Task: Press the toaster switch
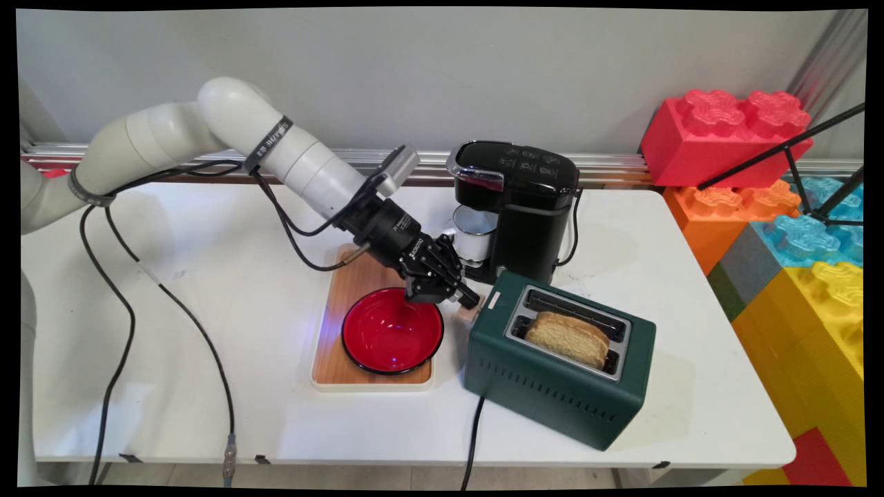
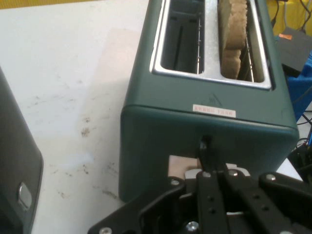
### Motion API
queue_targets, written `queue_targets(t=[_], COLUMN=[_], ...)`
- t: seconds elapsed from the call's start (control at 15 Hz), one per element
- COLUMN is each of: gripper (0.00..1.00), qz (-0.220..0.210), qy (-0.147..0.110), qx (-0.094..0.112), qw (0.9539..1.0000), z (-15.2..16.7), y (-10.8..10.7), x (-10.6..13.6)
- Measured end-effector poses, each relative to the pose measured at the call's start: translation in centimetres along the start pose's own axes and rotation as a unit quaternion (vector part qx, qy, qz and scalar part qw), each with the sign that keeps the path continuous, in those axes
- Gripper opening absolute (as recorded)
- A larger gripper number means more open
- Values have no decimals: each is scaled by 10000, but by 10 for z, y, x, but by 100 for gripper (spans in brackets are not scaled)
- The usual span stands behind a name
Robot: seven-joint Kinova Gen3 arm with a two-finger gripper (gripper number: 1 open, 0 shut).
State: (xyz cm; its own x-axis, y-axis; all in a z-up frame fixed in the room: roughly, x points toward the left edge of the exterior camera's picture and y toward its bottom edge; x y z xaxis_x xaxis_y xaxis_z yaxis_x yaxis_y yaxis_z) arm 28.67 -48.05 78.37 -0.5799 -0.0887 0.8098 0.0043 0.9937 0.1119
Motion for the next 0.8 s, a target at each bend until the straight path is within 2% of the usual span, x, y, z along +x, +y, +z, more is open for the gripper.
queue_targets(t=[0.8], gripper=[0], qz=[-106], qy=[-102], qx=[69], qw=[9999], z=[10], y=[-1], x=[-13])
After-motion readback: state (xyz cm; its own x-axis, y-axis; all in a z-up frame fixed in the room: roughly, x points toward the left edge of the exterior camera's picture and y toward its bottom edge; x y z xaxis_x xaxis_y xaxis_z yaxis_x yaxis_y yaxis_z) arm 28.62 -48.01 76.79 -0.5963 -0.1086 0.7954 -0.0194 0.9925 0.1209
